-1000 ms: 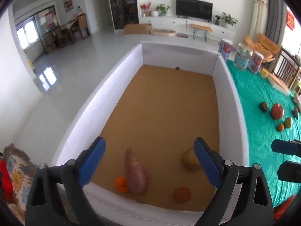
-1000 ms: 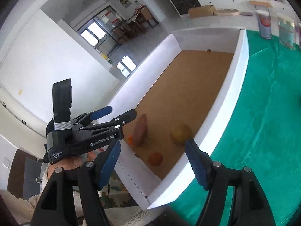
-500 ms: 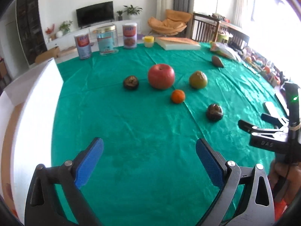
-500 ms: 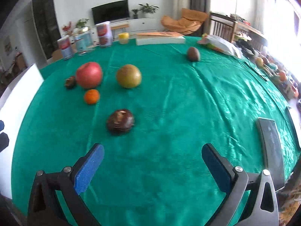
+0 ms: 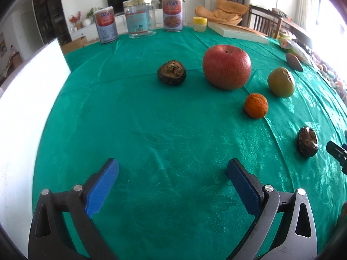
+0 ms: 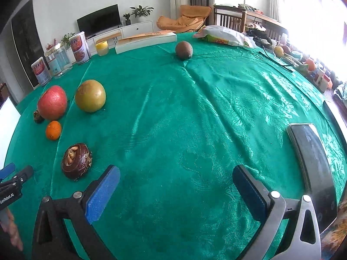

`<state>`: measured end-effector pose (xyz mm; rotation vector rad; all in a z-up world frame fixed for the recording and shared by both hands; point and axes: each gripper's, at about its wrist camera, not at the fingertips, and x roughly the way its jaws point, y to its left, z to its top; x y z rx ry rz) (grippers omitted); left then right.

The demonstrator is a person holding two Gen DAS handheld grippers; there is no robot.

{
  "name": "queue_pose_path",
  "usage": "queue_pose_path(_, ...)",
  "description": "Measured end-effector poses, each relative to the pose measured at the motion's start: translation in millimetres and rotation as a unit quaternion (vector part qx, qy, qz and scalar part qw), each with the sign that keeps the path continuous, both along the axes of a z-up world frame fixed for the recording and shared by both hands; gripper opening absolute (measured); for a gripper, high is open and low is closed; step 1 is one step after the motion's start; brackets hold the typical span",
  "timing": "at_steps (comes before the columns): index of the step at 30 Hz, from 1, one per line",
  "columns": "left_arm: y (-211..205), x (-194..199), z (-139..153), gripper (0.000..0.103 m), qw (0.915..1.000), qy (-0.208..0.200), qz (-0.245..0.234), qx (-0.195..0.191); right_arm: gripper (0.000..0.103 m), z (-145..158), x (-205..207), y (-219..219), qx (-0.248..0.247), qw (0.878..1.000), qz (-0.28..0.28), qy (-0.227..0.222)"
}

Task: Organize fruits
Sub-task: 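Move both open tools back over the remaining fruit on the table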

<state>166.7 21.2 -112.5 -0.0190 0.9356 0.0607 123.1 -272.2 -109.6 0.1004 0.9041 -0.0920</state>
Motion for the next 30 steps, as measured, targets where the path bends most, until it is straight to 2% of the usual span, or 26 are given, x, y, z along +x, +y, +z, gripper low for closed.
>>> queue_pose_path(30, -2.2, 2.6, -5.3, 0.102, 1.0, 0.003, 0.002, -0.005, 0.103, -5.4, 2.5, 7.1, -0.022, 1.0, 0.007, 0.018)
